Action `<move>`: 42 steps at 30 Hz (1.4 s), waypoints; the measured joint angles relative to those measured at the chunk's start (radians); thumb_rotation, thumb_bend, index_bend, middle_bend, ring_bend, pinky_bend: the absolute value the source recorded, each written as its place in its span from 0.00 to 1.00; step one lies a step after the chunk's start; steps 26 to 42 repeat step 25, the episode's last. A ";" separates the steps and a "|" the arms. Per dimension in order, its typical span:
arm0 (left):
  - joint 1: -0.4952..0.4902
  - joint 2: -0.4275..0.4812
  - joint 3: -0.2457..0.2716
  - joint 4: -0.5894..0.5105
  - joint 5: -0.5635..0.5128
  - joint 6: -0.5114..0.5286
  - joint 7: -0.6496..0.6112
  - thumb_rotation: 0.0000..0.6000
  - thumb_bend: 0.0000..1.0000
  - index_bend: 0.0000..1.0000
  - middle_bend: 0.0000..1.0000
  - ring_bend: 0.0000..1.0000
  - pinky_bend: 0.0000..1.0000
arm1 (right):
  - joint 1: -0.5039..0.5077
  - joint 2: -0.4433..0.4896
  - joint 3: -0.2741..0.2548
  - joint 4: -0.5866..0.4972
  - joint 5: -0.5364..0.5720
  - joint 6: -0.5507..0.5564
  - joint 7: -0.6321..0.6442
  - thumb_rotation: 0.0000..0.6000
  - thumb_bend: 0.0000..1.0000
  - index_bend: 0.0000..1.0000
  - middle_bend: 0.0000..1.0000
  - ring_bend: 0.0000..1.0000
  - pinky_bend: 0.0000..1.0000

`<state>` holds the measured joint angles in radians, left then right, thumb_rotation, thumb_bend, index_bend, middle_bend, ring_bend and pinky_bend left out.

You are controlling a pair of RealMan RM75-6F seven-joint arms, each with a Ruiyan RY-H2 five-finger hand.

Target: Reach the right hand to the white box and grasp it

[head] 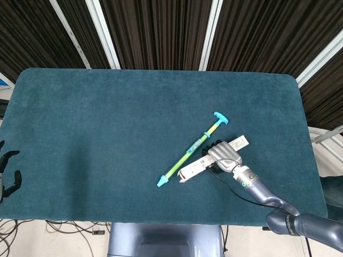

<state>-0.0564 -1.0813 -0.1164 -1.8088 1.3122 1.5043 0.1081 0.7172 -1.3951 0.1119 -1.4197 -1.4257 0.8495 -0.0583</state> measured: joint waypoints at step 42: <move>0.001 0.000 0.001 -0.003 0.003 0.006 0.005 1.00 0.53 0.23 0.00 0.00 0.00 | -0.122 0.416 0.124 -0.333 -0.047 0.204 0.602 1.00 0.44 0.54 0.53 0.54 0.33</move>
